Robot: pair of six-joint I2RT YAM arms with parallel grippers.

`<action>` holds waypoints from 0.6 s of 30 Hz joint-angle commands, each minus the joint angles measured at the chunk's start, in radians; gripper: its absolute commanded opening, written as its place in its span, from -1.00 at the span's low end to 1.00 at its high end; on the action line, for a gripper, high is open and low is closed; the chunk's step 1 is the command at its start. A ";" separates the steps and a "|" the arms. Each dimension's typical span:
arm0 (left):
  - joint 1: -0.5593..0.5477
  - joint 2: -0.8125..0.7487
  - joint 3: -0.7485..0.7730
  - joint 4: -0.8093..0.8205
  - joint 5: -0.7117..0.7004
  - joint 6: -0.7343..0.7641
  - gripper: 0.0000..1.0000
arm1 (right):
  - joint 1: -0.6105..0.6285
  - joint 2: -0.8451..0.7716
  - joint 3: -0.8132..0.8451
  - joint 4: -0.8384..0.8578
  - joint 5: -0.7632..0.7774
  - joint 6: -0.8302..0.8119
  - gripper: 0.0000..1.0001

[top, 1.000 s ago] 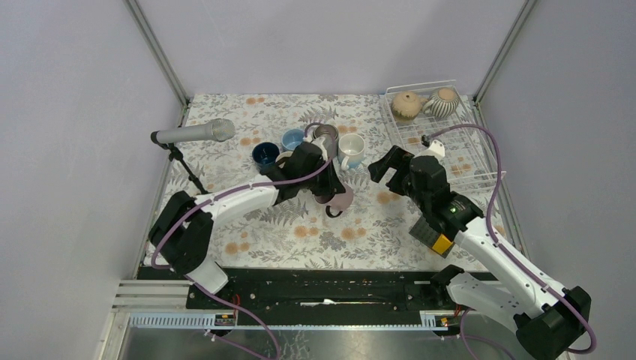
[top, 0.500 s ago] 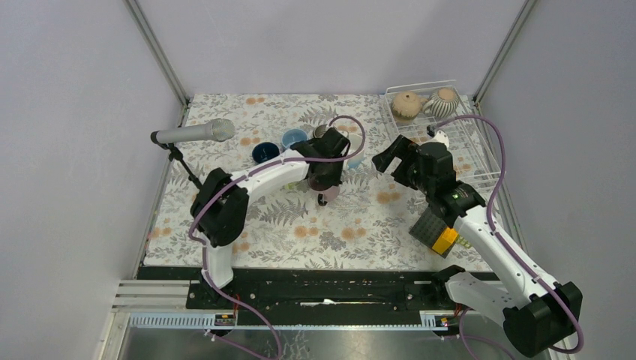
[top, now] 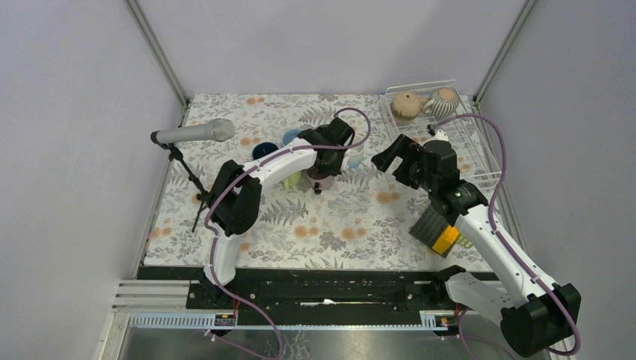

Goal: Unload the cups from the dish rack
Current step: Place the cup at the center of the board.

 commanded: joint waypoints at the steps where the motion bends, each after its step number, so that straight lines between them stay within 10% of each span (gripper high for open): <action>1: 0.006 0.006 0.095 -0.028 -0.075 0.056 -1.00 | -0.016 0.005 0.047 0.041 -0.031 -0.015 0.99; 18: 0.019 0.086 0.197 -0.052 -0.078 0.100 -1.00 | -0.037 0.036 0.049 0.047 -0.061 -0.015 0.99</action>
